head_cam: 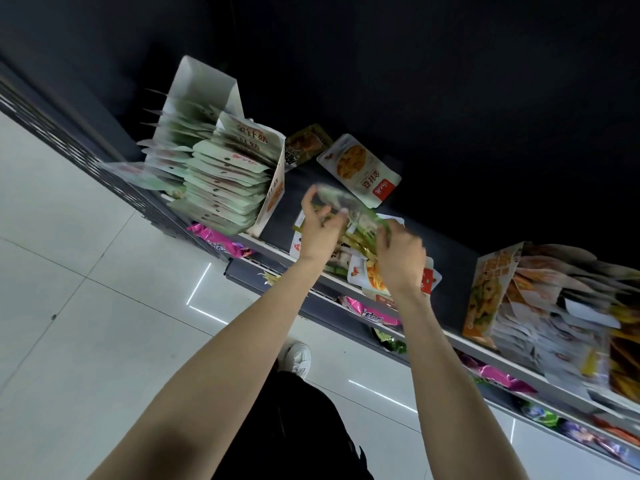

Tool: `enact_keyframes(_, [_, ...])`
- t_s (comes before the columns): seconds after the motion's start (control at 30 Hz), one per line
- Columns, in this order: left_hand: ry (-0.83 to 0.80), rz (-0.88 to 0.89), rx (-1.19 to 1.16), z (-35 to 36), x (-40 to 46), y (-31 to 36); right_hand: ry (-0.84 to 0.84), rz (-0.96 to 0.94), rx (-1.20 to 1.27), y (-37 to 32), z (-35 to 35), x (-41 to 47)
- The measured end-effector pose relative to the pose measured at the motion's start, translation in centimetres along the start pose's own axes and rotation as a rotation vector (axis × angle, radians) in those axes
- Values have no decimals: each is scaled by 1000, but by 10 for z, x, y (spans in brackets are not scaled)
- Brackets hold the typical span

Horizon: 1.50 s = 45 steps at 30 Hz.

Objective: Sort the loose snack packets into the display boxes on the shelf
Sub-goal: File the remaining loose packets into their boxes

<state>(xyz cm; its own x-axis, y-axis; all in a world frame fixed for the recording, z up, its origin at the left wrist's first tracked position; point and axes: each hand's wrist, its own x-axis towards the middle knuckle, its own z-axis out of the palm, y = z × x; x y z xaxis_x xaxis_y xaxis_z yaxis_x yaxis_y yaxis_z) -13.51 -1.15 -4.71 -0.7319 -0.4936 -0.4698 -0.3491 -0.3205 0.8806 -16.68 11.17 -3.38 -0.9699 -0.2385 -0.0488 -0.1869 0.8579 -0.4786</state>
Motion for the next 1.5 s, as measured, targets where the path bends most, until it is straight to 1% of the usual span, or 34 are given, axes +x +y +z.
enact_keyframes(0.03, [-30,39,-64,-3,-9,8,16,51,182,-2,-11,-4])
enact_keyframes(0.1, [-84,98,-95,-13,-23,25,-16,218,610,-13,-32,-17])
enact_keyframes(0.17, [-170,71,-82,-30,-39,46,-138,383,973,-30,-52,-33])
enact_keyframes(0.2, [-222,59,-63,-39,-47,57,-220,428,1083,-39,-61,-41])
enact_keyframes(0.23, [-257,79,-17,-49,-55,65,-293,429,1120,-49,-68,-48])
enact_keyframes(0.27, [-265,134,35,-58,-63,75,-358,388,1088,-59,-75,-54])
enact_keyframes(0.3, [-248,210,106,-70,-70,85,-406,307,995,-69,-80,-57])
enact_keyframes(0.33, [-229,284,184,-82,-76,96,-421,205,882,-79,-85,-59])
enact_keyframes(0.37, [-212,355,285,-95,-80,106,-399,101,798,-92,-91,-58])
enact_keyframes(0.4, [-201,421,411,-108,-82,117,-336,11,758,-106,-98,-56])
enact_keyframes(0.47, [-178,595,712,-136,-81,138,-157,-170,738,-134,-112,-48])
enact_keyframes(0.53, [-82,873,966,-163,-71,158,-43,-398,598,-161,-124,-37])
enact_keyframes(0.6, [48,1129,1085,-182,-60,177,-3,-548,372,-188,-126,-24])
enact_keyframes(0.67, [171,1283,1073,-195,-46,191,106,-662,202,-208,-119,-8])
enact_keyframes(0.7, [231,1297,1027,-200,-38,196,171,-712,196,-216,-113,-1])
enact_keyframes(0.73, [291,1270,961,-204,-29,198,222,-729,243,-223,-105,6])
enact_keyframes(0.8, [377,1152,826,-212,-12,196,289,-667,396,-234,-89,20])
enact_keyframes(0.87, [375,1053,765,-221,2,185,362,-576,455,-241,-71,33])
enact_keyframes(0.97, [266,1011,952,-232,22,162,417,-494,418,-248,-51,48])
enact_keyframes(1.03, [163,938,1097,-236,35,154,455,-472,403,-253,-43,56])
enact_keyframes(1.1, [64,838,1216,-240,46,154,437,-392,457,-260,-37,62])
enact_keyframes(1.13, [39,806,1260,-241,50,154,411,-351,477,-263,-35,66])
enact_keyframes(1.2, [52,792,1316,-241,57,153,364,-311,470,-267,-32,71])
enact_keyframes(1.27, [95,816,1334,-241,60,152,332,-308,512,-272,-34,72])
enact_keyframes(1.4, [140,838,1336,-244,65,149,385,-338,509,-278,-43,71])
enact_keyframes(1.47, [136,843,1317,-245,67,146,365,-340,577,-280,-42,68])
enact_keyframes(1.5, [129,844,1312,-246,68,145,369,-345,568,-280,-40,67])
